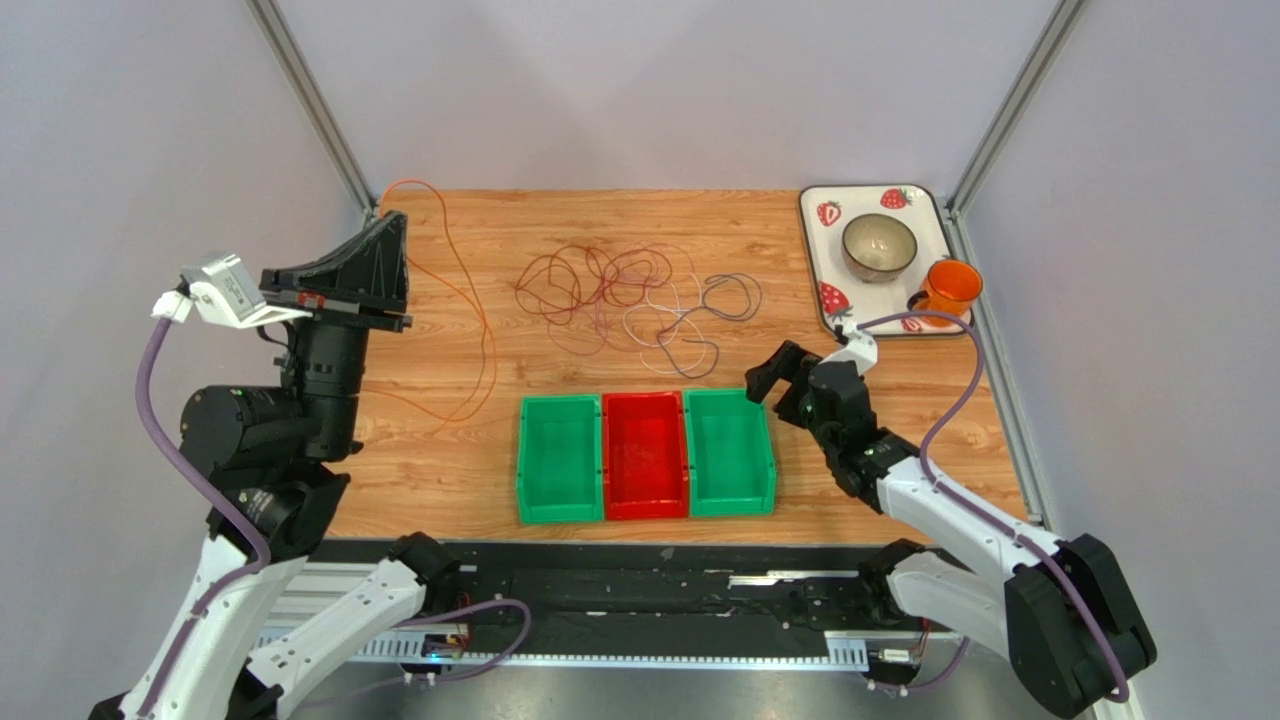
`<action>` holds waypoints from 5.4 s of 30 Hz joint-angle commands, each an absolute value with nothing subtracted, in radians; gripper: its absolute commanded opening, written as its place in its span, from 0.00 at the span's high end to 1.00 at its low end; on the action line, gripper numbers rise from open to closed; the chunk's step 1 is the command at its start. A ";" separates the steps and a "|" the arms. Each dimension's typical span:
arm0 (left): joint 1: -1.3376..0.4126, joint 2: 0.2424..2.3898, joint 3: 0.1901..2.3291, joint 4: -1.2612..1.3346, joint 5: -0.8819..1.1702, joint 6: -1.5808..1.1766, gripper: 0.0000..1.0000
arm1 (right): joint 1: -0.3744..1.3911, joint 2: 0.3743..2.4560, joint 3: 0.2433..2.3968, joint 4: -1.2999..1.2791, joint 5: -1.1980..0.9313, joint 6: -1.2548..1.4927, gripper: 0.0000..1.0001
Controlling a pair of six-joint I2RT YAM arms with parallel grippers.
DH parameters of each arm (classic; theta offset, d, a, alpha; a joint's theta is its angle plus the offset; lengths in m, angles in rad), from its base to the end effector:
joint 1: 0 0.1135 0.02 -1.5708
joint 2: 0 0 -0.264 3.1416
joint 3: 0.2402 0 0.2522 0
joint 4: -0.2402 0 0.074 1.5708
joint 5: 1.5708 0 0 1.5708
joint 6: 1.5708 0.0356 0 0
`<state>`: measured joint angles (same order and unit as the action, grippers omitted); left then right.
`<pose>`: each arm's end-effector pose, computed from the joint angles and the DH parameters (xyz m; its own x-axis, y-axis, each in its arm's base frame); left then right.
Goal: Untangle the cables
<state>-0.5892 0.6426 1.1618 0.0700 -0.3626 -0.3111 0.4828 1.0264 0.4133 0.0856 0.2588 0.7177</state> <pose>0.0742 -0.0344 0.5050 0.3558 -0.5821 -0.7311 0.4026 0.8015 -0.4421 0.1918 0.0903 0.1929 -0.5022 0.4546 -0.7356 0.1027 0.8760 0.4712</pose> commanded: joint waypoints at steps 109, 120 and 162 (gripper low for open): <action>-0.991 1.419 1.069 -0.461 -1.365 -0.831 1.00 | 0.479 1.037 0.462 0.074 0.264 0.722 0.04; -1.144 1.616 1.183 -1.492 -1.332 -1.950 1.00 | 0.479 1.042 0.463 0.075 0.259 0.721 0.04; -1.352 1.384 1.091 -1.489 -1.032 -1.681 1.00 | 0.479 1.026 0.460 0.066 0.264 0.723 0.04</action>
